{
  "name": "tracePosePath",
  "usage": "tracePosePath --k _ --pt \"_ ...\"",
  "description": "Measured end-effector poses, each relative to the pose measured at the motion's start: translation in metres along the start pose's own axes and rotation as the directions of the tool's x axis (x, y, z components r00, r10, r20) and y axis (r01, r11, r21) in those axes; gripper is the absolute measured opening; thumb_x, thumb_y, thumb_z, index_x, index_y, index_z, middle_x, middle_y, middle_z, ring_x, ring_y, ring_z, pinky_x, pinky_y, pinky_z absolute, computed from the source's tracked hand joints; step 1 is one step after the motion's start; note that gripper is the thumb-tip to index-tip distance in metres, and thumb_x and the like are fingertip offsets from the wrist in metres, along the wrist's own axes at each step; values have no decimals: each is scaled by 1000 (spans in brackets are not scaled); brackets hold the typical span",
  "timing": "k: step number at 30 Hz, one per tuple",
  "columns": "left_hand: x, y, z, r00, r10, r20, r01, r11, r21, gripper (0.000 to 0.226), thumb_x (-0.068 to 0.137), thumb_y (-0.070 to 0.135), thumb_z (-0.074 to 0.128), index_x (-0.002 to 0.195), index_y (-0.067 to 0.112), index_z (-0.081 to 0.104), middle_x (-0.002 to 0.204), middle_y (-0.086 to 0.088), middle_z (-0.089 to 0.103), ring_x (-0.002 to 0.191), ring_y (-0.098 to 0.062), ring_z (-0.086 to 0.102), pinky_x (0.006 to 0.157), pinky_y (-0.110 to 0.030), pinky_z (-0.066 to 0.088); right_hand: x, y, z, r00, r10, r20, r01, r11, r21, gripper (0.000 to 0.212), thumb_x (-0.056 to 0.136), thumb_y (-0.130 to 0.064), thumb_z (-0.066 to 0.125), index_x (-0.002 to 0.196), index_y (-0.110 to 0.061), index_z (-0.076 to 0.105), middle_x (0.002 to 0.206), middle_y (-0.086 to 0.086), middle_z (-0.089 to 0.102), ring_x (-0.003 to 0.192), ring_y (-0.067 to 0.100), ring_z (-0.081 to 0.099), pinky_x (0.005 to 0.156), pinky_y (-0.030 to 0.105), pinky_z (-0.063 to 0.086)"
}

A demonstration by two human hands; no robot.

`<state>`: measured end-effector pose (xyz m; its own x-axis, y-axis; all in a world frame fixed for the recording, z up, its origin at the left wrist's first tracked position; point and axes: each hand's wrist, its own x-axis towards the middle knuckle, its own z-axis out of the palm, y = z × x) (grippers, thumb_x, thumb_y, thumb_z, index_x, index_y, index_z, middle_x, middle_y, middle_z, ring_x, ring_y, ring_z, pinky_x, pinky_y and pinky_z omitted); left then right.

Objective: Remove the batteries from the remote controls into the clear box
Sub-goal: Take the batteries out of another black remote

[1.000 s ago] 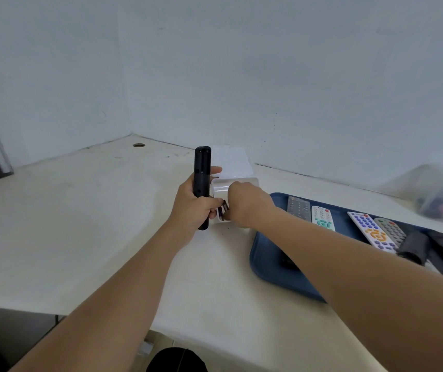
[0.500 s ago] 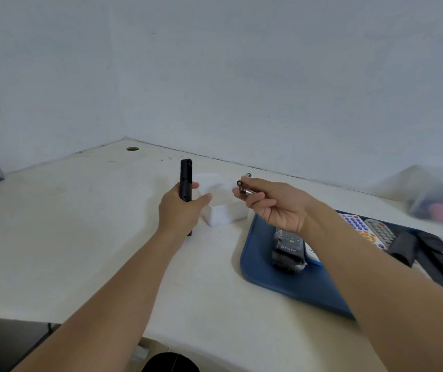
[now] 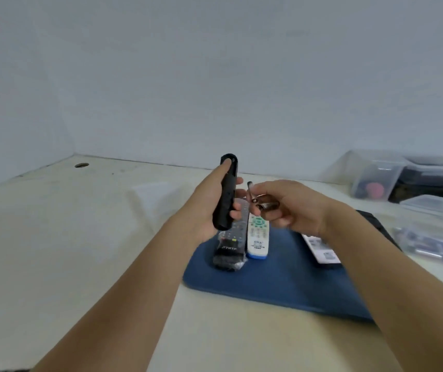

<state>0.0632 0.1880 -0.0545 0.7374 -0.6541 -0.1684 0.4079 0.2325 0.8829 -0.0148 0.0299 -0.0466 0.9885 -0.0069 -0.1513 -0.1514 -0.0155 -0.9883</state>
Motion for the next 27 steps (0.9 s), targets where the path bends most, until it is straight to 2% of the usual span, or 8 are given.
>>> tracePosePath --k 3,6,8,10,15,18,22,27 --pt "17 -17 34 997 -18 74 12 997 78 34 95 39 67 103 6 63 71 -7 57 46 -13 49 37 -21 41 -23 13 -29 993 -65 -96 46 981 -186 17 95 -22 56 81 -13 61 70 9 55 50 12 24 41 21 17" --pt "31 -38 56 990 32 137 -67 962 263 11 89 15 77 93 8 69 72 -6 66 52 -12 59 44 -22 48 -44 28 -56 988 -86 -132 50 965 -256 18 94 -23 61 89 -6 64 63 3 53 49 11 29 40 20 23" --pt "37 -49 64 989 50 137 -92 941 326 12 87 7 78 96 6 71 70 -5 71 55 -12 63 48 -22 51 -51 30 -68 985 -88 -152 30 936 -350 19 92 -24 63 85 -7 65 58 -2 53 46 9 33 38 19 28" --pt "39 -58 73 989 62 131 -104 932 346 14 88 9 78 99 4 71 68 -5 71 56 -13 65 48 -22 51 -56 29 -80 980 -103 -171 25 914 -405 20 93 -23 64 79 -9 62 54 -5 53 45 9 37 38 18 29" --pt "39 -65 74 987 131 97 -156 935 320 12 92 16 75 97 6 70 77 -6 74 58 -12 67 47 -21 50 -55 29 -88 949 -228 -218 116 895 -431 28 92 -24 71 86 3 65 54 -1 59 44 10 45 38 20 38" --pt "36 -68 74 987 150 61 -160 965 209 8 95 14 70 95 7 68 73 -3 71 54 -10 62 44 -20 46 -50 32 -90 883 -334 -329 250 929 -273 18 91 -15 72 88 3 70 60 5 61 47 12 45 39 18 39" --pt "36 -75 78 980 191 50 -197 960 200 8 95 14 69 98 8 68 76 -5 73 54 -11 61 45 -20 45 -41 34 -92 815 -364 -450 348 930 -121 10 90 -11 72 86 -2 74 62 4 61 48 11 45 42 16 40" --pt "36 -78 81 978 172 116 -194 955 225 20 97 26 69 105 9 64 76 -8 72 51 -13 57 43 -22 44 -35 35 -87 710 -470 -524 383 883 -272 20 92 -17 71 77 -3 72 53 1 54 46 12 39 42 21 36"
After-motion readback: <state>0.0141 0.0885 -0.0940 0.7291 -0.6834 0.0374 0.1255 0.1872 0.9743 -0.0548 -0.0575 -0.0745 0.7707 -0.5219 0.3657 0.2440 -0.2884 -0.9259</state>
